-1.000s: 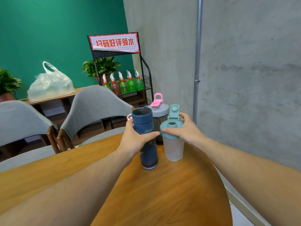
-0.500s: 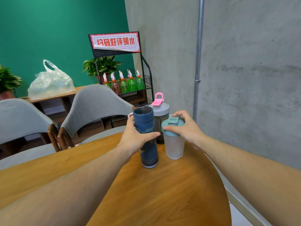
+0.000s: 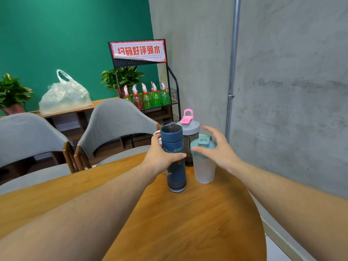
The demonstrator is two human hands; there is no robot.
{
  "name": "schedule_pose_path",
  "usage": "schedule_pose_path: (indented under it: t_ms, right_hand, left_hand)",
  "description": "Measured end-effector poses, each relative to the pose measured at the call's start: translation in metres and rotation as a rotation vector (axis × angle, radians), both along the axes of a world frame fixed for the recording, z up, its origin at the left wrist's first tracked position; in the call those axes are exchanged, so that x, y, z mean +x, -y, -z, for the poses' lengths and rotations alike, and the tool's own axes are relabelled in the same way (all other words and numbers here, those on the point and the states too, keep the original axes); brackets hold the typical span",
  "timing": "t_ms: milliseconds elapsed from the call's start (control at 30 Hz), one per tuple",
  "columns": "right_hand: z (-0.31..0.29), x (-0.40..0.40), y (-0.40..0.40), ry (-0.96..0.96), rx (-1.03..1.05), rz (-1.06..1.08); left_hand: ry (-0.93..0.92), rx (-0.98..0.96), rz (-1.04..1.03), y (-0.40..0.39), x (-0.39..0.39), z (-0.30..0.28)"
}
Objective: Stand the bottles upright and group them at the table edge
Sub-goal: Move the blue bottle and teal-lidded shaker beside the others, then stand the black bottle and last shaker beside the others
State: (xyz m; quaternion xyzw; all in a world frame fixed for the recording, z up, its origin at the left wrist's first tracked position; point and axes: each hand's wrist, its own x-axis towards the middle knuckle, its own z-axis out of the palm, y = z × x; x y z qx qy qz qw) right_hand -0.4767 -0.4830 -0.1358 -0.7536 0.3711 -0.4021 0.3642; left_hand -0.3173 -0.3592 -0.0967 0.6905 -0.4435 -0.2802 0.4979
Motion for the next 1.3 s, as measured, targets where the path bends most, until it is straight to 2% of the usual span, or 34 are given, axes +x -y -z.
schedule_pose_path:
  t_ms: [333,533,700,1000,1133,1300]
  right_hand:
    - [-0.042,0.0,-0.087,0.084,-0.122,0.108]
    - [-0.051,0.036,-0.185,0.007,-0.031,-0.141]
    - [-0.056,0.085,-0.272,-0.119,-0.035,-0.307]
    - [-0.058,0.194,-0.391,-0.358,0.126,-0.6]
    - [-0.057,0.244,-0.429,-0.436,0.167,-0.68]
    - [-0.047,0.306,-0.47,-0.511,0.229,-0.734]
  left_hand:
    - [0.062,0.081,-0.105,-0.076,0.011,-0.021]
    - [0.068,0.115,-0.138,-0.176,0.039,-0.028]
    - [0.112,0.139,-0.225,-0.264,0.078,-0.027]
    - [0.266,0.226,-0.394,-0.405,0.173,-0.018]
    - [0.381,0.299,-0.494,-0.458,0.216,-0.009]
    - [0.366,0.329,-0.625,-0.511,0.277,-0.003]
